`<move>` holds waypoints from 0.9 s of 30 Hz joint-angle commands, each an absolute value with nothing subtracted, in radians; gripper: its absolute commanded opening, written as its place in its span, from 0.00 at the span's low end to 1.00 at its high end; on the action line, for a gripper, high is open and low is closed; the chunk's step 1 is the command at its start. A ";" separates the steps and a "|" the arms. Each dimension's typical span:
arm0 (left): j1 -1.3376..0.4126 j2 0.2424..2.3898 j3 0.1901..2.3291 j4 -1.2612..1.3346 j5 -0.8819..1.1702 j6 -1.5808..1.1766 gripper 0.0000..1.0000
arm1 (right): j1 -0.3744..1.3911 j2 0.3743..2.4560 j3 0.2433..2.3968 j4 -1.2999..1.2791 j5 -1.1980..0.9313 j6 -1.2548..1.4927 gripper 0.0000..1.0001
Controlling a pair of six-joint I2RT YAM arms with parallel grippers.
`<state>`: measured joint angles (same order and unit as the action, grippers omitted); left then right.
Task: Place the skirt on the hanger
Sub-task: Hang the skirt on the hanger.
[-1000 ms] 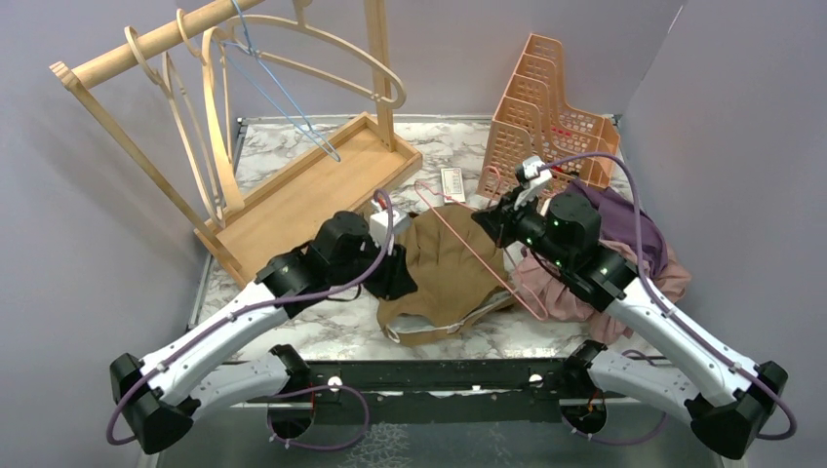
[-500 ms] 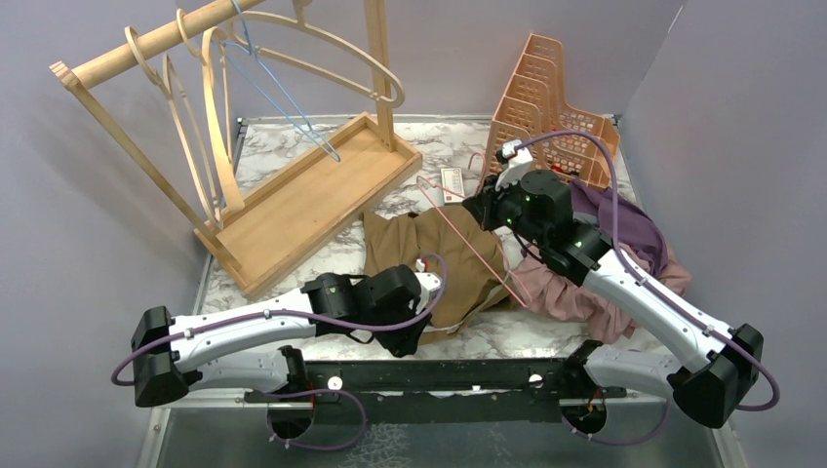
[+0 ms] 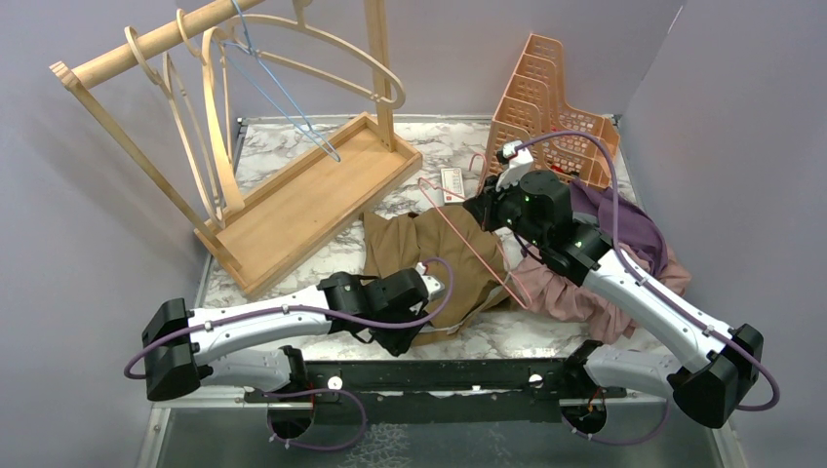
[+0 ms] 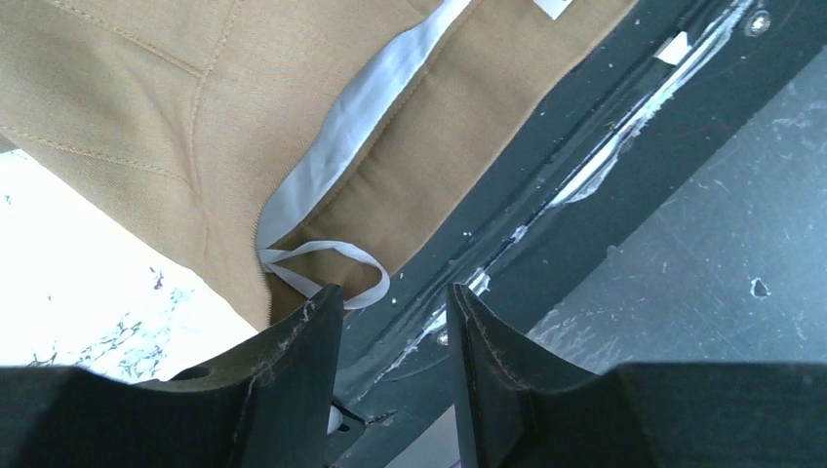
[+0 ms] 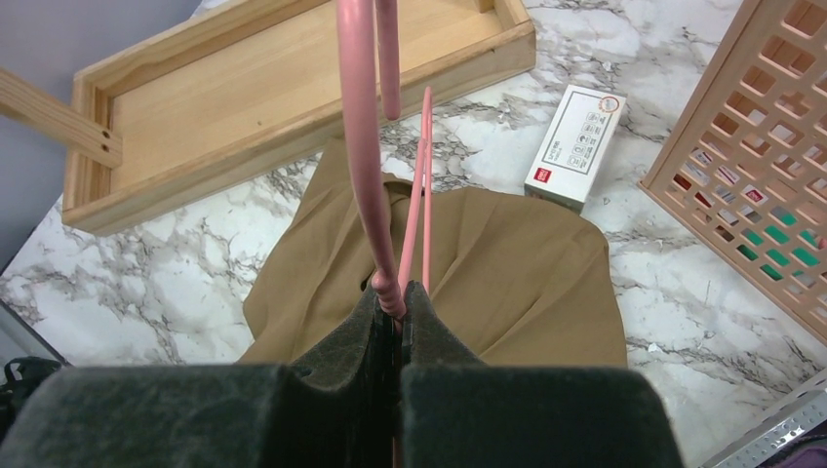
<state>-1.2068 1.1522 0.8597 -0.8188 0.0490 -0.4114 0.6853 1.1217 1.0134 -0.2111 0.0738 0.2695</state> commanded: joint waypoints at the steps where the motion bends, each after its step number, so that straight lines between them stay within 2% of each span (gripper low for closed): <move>1: -1.213 1.166 0.875 -0.833 -0.003 -0.422 0.45 | 0.681 1.109 1.022 -0.183 0.082 0.290 0.01; 6: -1.213 1.194 0.886 -0.842 -0.042 -0.438 0.45 | 0.681 1.099 1.015 -0.179 0.084 0.295 0.01; 12: -1.215 1.236 0.908 -0.871 -0.087 -0.443 0.39 | 0.681 1.083 1.014 -0.181 0.090 0.295 0.01; 15: -1.215 1.243 0.922 -0.886 -0.114 -0.448 0.29 | 0.681 1.078 1.014 -0.179 0.096 0.292 0.01; 21: -1.215 1.249 0.940 -0.892 -0.133 -0.442 0.00 | 0.681 1.070 1.014 -0.175 0.103 0.281 0.01; 27: -1.195 1.211 1.029 -0.937 -0.252 -0.466 0.00 | 0.681 1.014 0.969 -0.147 0.064 0.220 0.01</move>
